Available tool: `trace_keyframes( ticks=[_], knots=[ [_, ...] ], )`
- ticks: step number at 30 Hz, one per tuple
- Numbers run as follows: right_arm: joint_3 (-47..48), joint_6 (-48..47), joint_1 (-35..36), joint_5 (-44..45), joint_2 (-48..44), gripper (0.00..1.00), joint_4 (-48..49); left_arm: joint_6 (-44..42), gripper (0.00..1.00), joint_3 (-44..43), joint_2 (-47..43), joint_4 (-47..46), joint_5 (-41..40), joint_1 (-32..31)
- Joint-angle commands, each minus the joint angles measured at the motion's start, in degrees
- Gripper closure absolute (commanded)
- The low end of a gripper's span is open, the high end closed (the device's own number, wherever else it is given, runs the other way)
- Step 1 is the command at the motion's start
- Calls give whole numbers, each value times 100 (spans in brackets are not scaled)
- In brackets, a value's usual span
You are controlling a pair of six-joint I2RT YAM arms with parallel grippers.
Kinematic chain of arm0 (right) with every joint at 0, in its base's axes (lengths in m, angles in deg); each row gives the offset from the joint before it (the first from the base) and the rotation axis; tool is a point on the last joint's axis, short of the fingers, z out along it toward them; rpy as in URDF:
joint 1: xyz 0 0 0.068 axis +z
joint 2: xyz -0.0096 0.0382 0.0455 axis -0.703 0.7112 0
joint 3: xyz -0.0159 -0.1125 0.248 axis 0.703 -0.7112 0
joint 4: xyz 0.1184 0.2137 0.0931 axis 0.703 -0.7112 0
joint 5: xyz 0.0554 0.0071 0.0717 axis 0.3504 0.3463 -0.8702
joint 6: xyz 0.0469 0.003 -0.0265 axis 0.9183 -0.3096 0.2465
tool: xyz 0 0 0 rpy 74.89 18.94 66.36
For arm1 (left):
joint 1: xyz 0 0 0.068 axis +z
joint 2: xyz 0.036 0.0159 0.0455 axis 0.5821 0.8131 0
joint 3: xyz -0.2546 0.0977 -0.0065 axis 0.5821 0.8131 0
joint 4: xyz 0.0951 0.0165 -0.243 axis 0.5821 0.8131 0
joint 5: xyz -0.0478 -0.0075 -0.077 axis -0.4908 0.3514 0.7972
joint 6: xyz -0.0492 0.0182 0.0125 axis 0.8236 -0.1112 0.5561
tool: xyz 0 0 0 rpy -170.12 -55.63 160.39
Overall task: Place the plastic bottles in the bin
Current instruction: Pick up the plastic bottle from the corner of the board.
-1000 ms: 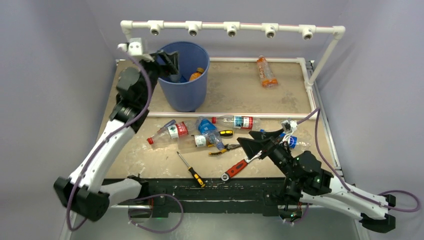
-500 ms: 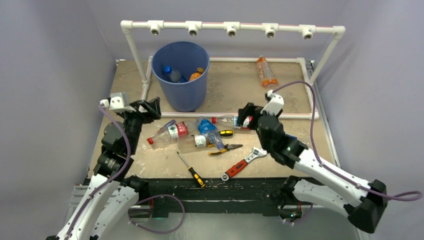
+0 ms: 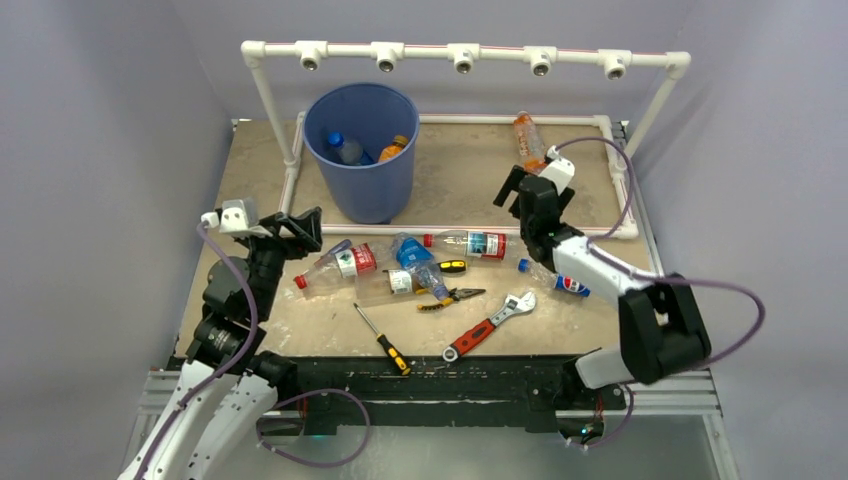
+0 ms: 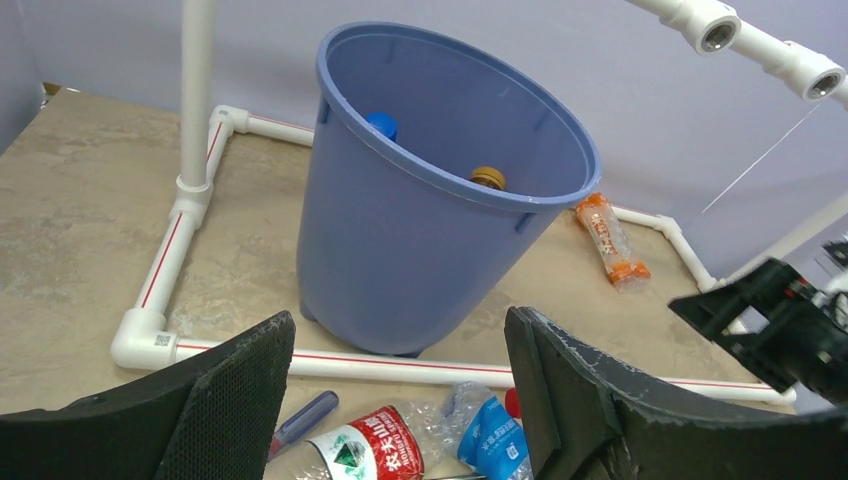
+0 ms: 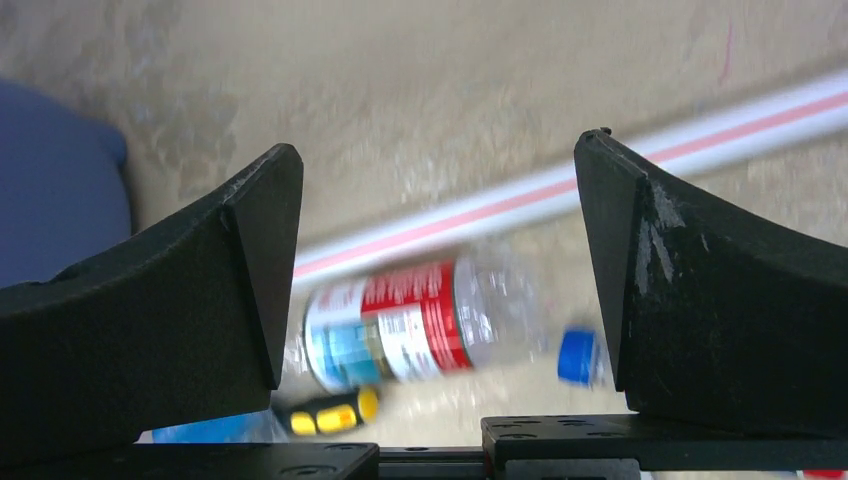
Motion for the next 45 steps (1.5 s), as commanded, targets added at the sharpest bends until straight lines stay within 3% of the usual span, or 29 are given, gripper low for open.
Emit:
trace_keyframes(
  ticks=[1,12,22,31,45],
  knots=[
    [841,-335,-403,-64,1107,1,939,77,24,-65,-144,44,9,-37],
    [1517,-561,-1340,-1068,2613,1,1926,38,24,-53,-222,38,107,-92],
    [3350,-708,-1538,-1182,3868,1,820,32,24,-93,-158,81,267,-75],
    [3514,-529,-1895,-1133,4004,1,682,65,24,-98,-107,47,463,-80],
    [4595,37,-2259,-2606,4989,1,213,73,24,-93,5,28,544,-68]
  ],
)
